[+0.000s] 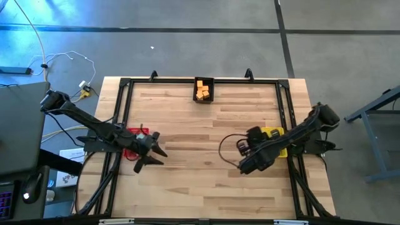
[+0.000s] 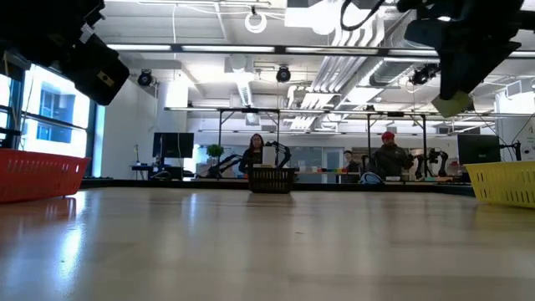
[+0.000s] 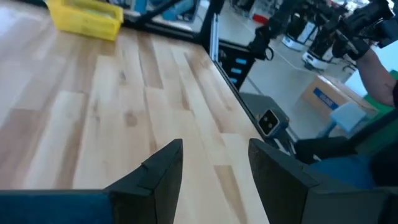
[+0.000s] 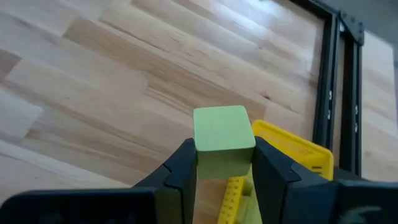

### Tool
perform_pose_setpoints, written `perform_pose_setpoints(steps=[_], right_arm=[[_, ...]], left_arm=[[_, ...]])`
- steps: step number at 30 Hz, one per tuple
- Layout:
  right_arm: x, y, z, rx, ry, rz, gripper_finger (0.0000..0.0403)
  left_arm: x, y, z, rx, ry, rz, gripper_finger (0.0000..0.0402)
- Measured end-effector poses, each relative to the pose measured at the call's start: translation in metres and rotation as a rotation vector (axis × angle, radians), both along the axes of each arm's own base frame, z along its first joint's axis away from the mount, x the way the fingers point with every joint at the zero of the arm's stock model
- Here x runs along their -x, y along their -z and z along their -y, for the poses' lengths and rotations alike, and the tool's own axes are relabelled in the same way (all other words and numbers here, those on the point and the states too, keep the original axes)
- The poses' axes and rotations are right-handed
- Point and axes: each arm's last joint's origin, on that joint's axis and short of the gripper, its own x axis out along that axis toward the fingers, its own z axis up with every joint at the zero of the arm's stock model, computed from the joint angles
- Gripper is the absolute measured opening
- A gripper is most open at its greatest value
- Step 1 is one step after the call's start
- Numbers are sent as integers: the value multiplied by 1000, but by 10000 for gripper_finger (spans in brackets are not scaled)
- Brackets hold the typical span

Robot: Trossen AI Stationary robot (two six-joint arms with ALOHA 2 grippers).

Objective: Sort & place blocks by color
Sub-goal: Put the green block into the yellow bin

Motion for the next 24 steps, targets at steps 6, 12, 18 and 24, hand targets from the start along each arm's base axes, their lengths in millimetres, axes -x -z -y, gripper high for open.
perform_pose_setpoints(steps=[6,12,18,24], right_arm=[[32,-3,11,-65,81,52,94],[57,1,15,-151,132,88,94],[75,12,18,-201,170,130,94],[91,22,25,-265,228,125,94]], left_arm=[[18,5,-9,-1,-25,74,170],[30,8,-14,1,-32,141,170],[39,9,-17,-31,-24,204,170],[47,11,-19,-26,-37,240,170]])
